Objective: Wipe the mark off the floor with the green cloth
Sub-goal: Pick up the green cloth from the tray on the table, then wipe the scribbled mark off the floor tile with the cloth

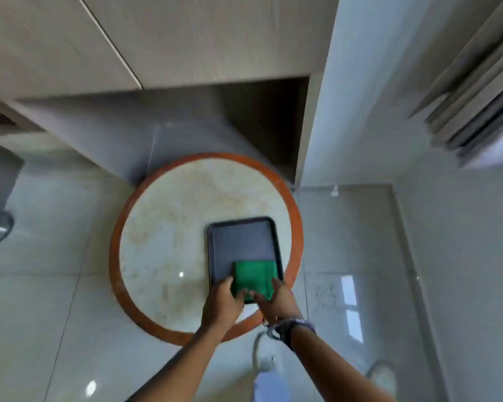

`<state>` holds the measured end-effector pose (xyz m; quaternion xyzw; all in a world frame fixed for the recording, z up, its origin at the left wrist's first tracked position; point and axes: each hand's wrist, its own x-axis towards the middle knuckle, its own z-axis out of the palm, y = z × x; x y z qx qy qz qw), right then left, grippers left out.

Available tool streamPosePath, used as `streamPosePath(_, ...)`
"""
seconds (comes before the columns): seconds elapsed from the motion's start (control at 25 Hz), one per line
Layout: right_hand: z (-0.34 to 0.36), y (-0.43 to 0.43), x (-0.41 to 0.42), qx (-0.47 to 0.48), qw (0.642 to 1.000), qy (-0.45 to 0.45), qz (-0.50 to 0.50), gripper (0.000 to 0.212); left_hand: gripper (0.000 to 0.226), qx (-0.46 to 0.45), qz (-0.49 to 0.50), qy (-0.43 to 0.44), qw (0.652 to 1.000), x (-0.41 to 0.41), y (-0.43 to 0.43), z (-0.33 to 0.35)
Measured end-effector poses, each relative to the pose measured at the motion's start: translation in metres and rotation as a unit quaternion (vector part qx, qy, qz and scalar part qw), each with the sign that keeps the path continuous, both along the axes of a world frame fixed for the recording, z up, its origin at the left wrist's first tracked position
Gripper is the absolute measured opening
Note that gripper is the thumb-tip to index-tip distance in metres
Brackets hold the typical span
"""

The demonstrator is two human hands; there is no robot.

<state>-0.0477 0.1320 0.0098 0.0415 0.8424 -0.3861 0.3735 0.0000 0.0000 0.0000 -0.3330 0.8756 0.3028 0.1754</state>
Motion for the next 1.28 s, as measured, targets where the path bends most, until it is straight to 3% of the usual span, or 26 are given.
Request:
streamPosePath(0.08,-0.034,-0.020,-0.010,0.060,0.998,-0.005,-0.019,0.047,0.029,0.052,0.062,0.034,0.996,-0.020,-0.007,-0.037)
streamPosePath(0.24,-0.072,-0.035,-0.028,0.147,0.987,-0.015,-0.070,0.048,0.034,0.107,0.152,0.014,0.983,-0.039,-0.016,-0.083)
streamPosePath(0.36,-0.082,-0.040,-0.031,0.148,0.978,-0.026,-0.146,0.038,0.015,0.181,0.228,-0.016,0.957,-0.036,-0.019,-0.093)
streamPosePath(0.52,-0.078,-0.016,-0.038,0.004,0.952,-0.078,-0.296,0.014,0.019,0.246,0.274,-0.013,0.930,-0.042,-0.011,-0.067)
streamPosePath(0.76,-0.073,0.134,-0.019,-0.290,0.882,-0.140,-0.345,0.025,0.025,0.404,0.212,0.064,0.888,-0.032,0.101,-0.034)
streamPosePath(0.84,-0.098,0.190,-0.011,-0.287,0.873,-0.129,-0.374,0.028,0.037,0.423,0.213,0.026,0.880,-0.029,0.154,-0.067)
streamPosePath(0.96,-0.173,0.256,-0.003,-0.151,0.880,-0.114,-0.436,0.020,0.041,0.425,0.207,-0.076,0.878,-0.029,0.215,-0.159)
streamPosePath(1.08,-0.274,0.301,-0.008,0.025,0.912,-0.031,-0.408,0.020,0.051,0.342,0.058,-0.156,0.925,-0.036,0.231,-0.272)
streamPosePath(1.16,-0.346,0.320,-0.018,0.138,0.938,0.127,-0.291,0.030,0.070,0.156,-0.152,-0.178,0.960,-0.045,0.217,-0.355)
streamPosePath(1.2,-0.380,0.325,-0.023,0.156,0.937,0.200,-0.239,0.033,0.083,0.057,-0.256,-0.182,0.948,-0.051,0.207,-0.391)
streamPosePath(1.28,-0.450,0.323,-0.021,0.162,0.939,0.266,-0.145,0.039,0.101,-0.065,-0.367,-0.186,0.909,-0.062,0.191,-0.452)
